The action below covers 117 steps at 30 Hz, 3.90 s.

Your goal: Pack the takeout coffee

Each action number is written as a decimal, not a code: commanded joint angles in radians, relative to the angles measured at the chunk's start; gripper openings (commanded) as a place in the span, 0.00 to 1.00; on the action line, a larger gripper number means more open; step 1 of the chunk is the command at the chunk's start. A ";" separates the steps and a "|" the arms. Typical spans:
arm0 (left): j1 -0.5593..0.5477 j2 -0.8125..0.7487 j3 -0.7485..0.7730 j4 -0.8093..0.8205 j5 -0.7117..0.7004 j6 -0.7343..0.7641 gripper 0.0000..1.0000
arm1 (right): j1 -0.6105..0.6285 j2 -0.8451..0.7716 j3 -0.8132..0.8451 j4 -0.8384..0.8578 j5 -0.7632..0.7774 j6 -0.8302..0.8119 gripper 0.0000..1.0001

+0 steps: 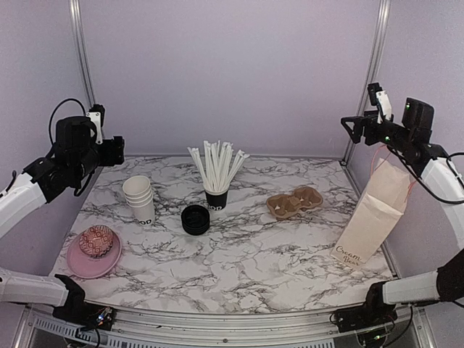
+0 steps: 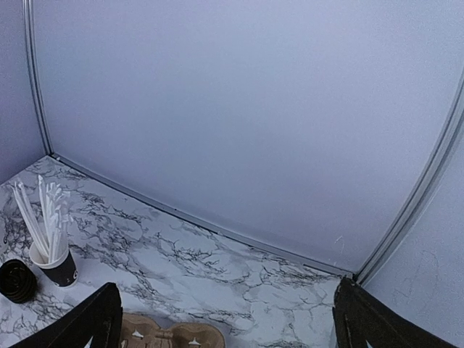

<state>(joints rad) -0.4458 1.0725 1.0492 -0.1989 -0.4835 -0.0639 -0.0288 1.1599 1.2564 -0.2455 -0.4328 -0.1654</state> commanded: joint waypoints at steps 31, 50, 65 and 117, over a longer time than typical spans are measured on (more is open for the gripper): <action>-0.112 0.435 0.502 -0.665 0.346 -0.063 0.42 | 0.718 0.234 -0.316 -0.012 0.103 -0.461 0.69; -0.117 0.619 0.552 -0.853 0.178 -0.128 0.32 | 0.722 0.214 -0.393 0.053 0.122 -0.505 0.65; -0.108 0.670 0.570 -0.854 0.160 -0.118 0.17 | 0.723 0.204 -0.408 0.059 0.150 -0.521 0.63; -0.243 0.595 0.996 -1.160 0.020 -0.279 0.00 | 0.723 0.233 -0.409 0.058 0.163 -0.530 0.60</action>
<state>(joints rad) -0.5961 1.7298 1.9537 -1.2949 -0.4706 -0.3012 0.6853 1.3838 0.8387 -0.2005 -0.2810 -0.6872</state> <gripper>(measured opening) 0.016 0.604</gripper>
